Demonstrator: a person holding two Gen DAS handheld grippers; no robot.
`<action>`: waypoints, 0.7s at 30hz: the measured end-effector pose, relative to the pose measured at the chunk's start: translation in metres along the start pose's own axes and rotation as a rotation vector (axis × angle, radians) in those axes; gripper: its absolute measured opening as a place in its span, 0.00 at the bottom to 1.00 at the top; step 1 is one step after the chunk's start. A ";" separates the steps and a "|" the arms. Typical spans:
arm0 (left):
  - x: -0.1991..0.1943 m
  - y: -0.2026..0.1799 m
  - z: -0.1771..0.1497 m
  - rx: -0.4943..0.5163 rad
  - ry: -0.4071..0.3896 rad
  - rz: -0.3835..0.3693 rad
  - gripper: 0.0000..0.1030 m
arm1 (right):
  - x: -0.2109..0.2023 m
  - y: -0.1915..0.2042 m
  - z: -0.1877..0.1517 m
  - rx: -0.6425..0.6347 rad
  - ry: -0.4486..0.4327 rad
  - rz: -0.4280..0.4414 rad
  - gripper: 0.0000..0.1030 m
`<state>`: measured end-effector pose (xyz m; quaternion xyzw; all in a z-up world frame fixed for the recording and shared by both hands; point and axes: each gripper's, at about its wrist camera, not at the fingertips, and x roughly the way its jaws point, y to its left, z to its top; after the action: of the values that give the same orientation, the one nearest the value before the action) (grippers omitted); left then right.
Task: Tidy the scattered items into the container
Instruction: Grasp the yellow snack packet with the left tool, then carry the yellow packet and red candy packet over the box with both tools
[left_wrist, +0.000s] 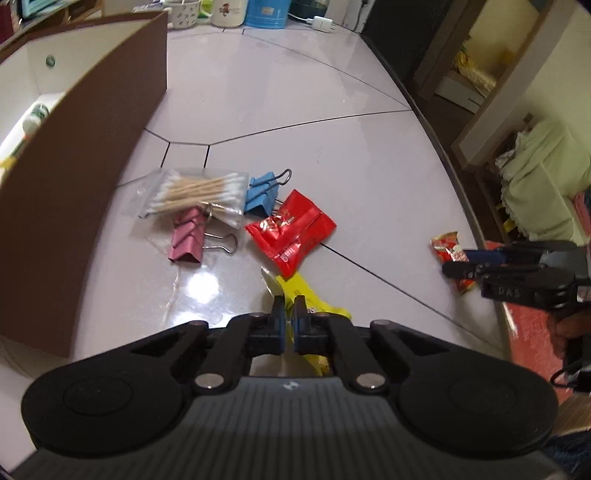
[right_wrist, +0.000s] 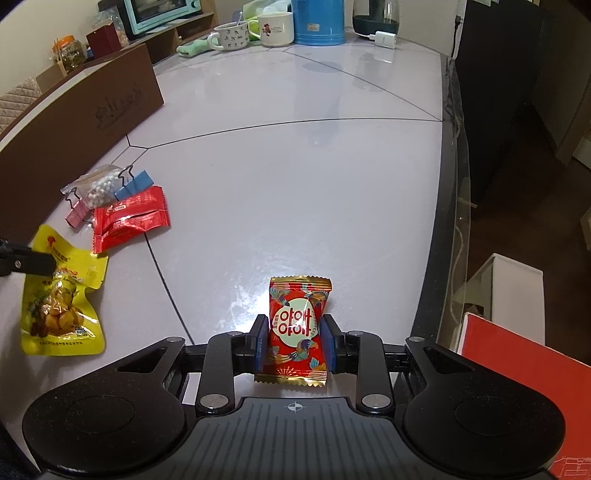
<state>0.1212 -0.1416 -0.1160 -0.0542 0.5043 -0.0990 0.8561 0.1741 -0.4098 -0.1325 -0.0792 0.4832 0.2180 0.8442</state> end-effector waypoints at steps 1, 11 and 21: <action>0.001 0.001 -0.001 0.003 0.006 0.006 0.02 | -0.001 0.000 -0.001 0.005 0.000 0.002 0.28; -0.030 0.002 0.009 0.021 -0.060 -0.034 0.02 | -0.006 0.001 -0.005 0.079 0.002 0.024 0.28; -0.070 0.009 0.023 0.050 -0.139 -0.038 0.02 | -0.030 0.016 0.006 0.119 -0.072 0.052 0.28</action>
<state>0.1091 -0.1170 -0.0471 -0.0488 0.4398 -0.1237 0.8882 0.1583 -0.4019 -0.1025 -0.0085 0.4666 0.2137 0.8582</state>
